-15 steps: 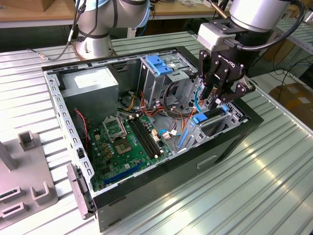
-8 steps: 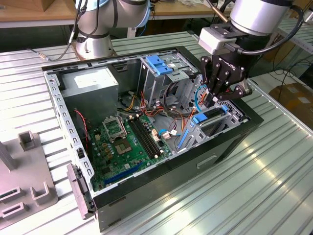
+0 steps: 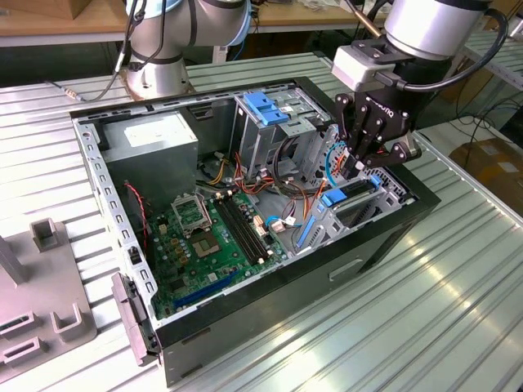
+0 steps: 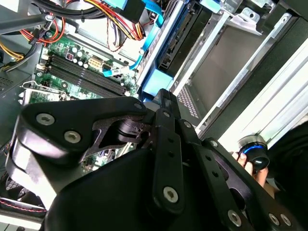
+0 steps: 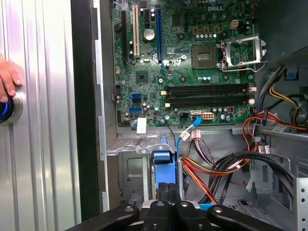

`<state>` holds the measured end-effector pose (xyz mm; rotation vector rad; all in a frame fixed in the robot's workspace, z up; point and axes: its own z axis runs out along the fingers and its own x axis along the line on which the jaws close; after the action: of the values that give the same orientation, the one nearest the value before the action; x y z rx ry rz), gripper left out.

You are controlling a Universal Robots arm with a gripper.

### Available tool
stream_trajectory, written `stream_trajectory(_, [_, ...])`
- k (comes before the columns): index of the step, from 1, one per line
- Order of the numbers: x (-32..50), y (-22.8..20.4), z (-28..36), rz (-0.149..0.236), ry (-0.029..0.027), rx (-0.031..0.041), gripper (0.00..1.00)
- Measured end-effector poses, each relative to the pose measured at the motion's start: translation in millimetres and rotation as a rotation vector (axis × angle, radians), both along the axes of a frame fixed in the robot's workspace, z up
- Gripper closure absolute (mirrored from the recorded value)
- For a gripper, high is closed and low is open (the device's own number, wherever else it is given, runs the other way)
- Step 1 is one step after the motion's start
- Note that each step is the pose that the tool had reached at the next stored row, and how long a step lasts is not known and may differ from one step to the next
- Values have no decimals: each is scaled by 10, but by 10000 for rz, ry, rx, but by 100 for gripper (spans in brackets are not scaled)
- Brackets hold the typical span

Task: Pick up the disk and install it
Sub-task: 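Insert the disk into the insertion slot, then insert the first disk wire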

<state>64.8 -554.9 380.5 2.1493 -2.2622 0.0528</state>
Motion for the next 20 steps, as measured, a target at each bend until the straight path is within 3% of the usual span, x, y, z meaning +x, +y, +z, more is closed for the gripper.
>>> stream_trajectory(8, [6, 0, 0, 1, 0, -3, 90])
stream_trajectory(15, [136, 0, -8, 50, 0, -18, 90])
stream_trajectory(20, [139, -6, -12, 802, -25, -18, 90])
